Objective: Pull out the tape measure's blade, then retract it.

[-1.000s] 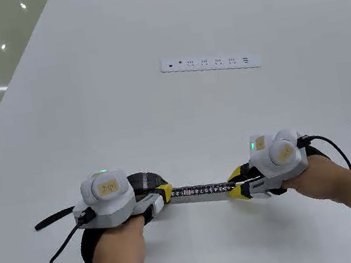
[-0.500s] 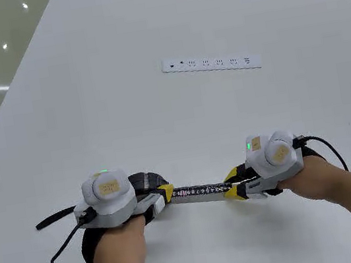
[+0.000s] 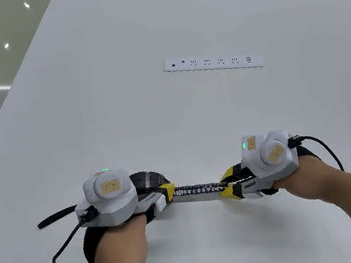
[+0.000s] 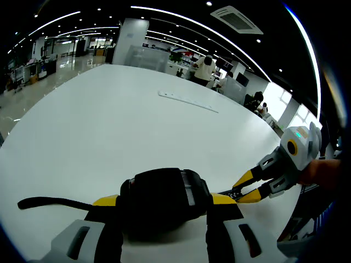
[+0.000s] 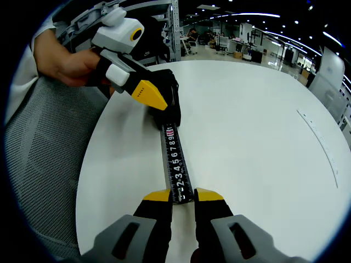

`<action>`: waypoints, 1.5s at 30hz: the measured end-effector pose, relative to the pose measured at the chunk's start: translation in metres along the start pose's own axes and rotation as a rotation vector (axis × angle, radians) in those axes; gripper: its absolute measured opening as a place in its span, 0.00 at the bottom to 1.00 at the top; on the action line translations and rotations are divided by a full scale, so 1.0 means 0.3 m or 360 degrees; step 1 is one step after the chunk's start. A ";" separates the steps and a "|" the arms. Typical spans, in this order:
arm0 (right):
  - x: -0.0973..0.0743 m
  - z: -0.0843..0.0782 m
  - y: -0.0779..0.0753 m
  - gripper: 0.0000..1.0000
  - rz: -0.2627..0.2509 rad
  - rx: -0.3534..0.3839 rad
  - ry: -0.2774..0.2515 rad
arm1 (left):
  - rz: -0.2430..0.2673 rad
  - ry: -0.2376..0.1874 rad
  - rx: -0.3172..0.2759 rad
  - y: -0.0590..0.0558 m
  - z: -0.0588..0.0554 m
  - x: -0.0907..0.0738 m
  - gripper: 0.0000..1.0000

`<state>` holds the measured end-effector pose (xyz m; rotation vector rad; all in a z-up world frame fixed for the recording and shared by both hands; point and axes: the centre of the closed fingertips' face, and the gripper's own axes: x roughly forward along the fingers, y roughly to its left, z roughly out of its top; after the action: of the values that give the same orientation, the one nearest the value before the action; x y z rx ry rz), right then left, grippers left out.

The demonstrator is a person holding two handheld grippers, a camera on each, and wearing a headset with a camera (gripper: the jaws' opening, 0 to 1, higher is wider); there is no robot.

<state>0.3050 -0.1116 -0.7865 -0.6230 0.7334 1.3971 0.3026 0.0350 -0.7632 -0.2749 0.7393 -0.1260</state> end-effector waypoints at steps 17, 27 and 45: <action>0.030 0.031 0.003 0.11 0.0002 0.0017 -0.0022 | -0.0002 -0.0001 -0.0002 -0.002 0.003 0.002 0.58; 0.047 0.045 0.010 0.11 0.0000 0.0028 -0.0030 | -0.0001 -0.0002 0.0006 -0.004 0.003 0.001 0.58; 0.082 0.080 0.019 0.11 0.0013 0.0048 -0.0055 | -0.0004 0.0000 0.0005 -0.006 0.000 0.001 0.58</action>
<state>0.3022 -0.0770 -0.7899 -0.5718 0.7287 1.3985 0.3028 0.0332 -0.7629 -0.2728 0.7385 -0.1296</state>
